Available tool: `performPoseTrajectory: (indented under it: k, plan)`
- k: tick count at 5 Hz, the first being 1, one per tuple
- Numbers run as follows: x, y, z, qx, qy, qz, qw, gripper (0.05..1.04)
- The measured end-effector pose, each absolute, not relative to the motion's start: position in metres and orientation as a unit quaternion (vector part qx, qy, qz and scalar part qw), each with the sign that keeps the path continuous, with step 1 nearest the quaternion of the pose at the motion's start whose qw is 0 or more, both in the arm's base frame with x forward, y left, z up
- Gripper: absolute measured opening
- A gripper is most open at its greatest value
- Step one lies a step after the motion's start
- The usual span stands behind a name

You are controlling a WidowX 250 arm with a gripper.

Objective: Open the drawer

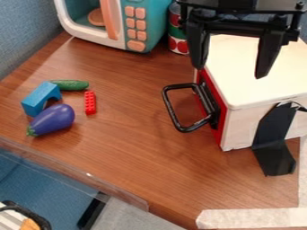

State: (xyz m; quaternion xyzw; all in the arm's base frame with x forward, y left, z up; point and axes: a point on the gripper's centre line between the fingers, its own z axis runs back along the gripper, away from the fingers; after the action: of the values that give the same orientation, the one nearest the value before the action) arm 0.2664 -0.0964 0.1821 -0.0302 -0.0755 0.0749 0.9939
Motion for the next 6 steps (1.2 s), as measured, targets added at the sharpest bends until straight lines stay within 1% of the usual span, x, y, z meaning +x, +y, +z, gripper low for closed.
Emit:
performPoseTrajectory:
  k: [1,2,3,4,5,6]
  plan:
    - [0.266,-0.098,0.174,-0.032,-0.065,0.075,0.995,0.999]
    - [0.268,-0.085,0.154,-0.067,-0.064,0.120,0.988,0.999]
    - [0.267,-0.075,0.144,-0.100,-0.089,0.155,0.979,0.999]
    - [0.269,-0.047,0.135,-0.124,-0.118,0.221,0.960,0.999]
    - [0.267,-0.028,0.130,-0.134,-0.152,0.270,0.941,0.999]
    - [0.268,-0.017,0.123,-0.133,-0.168,0.299,0.930,0.999]
